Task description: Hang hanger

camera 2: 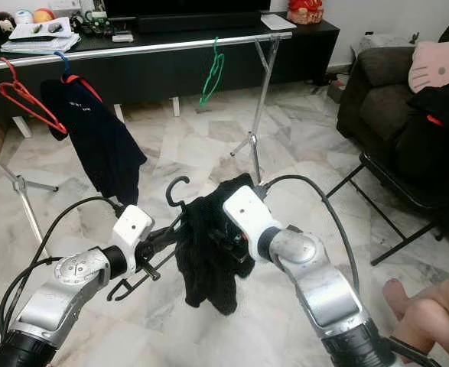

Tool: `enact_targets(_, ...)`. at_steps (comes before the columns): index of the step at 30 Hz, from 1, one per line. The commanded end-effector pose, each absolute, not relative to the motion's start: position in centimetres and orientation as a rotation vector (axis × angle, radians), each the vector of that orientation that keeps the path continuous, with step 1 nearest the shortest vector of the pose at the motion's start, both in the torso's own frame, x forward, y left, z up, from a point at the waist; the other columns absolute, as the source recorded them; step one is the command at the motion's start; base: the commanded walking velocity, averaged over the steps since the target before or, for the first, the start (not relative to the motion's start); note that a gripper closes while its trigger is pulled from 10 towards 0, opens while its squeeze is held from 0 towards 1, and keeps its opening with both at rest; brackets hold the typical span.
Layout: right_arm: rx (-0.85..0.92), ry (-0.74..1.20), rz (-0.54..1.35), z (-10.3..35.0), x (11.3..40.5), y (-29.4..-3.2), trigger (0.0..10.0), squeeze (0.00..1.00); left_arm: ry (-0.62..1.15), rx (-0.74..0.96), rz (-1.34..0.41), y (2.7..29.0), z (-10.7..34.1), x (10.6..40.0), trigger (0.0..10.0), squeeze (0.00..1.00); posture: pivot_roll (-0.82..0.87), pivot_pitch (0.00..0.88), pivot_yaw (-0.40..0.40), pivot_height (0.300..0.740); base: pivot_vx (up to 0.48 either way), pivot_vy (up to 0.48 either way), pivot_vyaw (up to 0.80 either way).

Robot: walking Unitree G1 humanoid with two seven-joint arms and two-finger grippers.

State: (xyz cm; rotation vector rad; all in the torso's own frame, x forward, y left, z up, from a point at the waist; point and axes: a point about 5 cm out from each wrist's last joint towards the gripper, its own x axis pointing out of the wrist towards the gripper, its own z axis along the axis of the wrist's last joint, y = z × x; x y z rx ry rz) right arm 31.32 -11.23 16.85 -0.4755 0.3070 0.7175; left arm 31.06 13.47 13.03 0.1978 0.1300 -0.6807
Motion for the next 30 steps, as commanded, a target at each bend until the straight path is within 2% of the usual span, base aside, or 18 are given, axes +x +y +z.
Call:
enact_targets(1, -0.472, 0.258, 0.731, 17.7, 31.0, -11.0, 10.0, 0.00, 0.085, 0.207, -0.683, 13.4, 13.8, 31.3, 10.0, 0.00, -0.06, 0.147, -0.034, 0.740, 0.000, 0.000, 0.00)
enact_targets(4, -0.377, 0.148, 0.647, 20.3, 32.0, -12.4, 10.0, 0.00, 0.096, 0.210, -0.706, 13.4, 13.5, 31.0, 10.0, 0.00, -0.06, 0.144, -0.034, 0.740, 0.000, 0.000, 0.00)
enact_targets(9, -0.383, 0.114, 0.592, 21.1, 32.7, -14.1, 10.0, 0.00, 0.117, 0.213, -0.758, 13.1, 12.9, 30.5, 10.0, 0.00, -0.07, 0.140, -0.033, 0.740, 0.000, 0.000, 0.00)
enact_targets(11, -0.393, 0.106, 0.627, 21.2, 32.6, -14.4, 10.0, 0.00, 0.125, 0.231, -0.782, 13.1, 12.6, 30.2, 10.0, 0.00, -0.07, 0.137, -0.031, 0.740, 0.000, 0.000, 0.00)
enact_targets(13, -0.409, 0.104, 0.743, 21.0, 32.1, -14.4, 10.0, 0.00, 0.136, 0.275, -0.826, 13.1, 12.2, 29.8, 10.0, 0.00, -0.07, 0.131, -0.033, 0.740, 0.000, 0.000, 0.00)
enact_targets(18, -0.568, 0.206, 0.921, 18.7, 31.4, -15.6, 10.0, 0.00, 0.132, 0.313, -0.905, 13.4, 12.1, 29.1, 10.0, 0.00, -0.07, 0.122, -0.033, 0.740, 0.000, 0.000, 0.00)
enact_targets(25, -0.604, 0.281, 1.168, 16.7, 30.3, -16.3, 10.0, 0.00, 0.095, 0.374, -0.987, 13.7, 12.6, 28.6, 10.0, 0.00, -0.07, 0.110, -0.033, 0.740, 0.000, 0.000, 0.00)
enact_targets(30, -0.602, 0.278, 1.195, 16.4, 30.8, -16.4, 10.0, 0.00, 0.103, 0.369, -1.007, 13.7, 12.6, 28.5, 10.0, 0.00, -0.06, 0.104, -0.032, 0.740, 0.000, 0.000, 0.00)
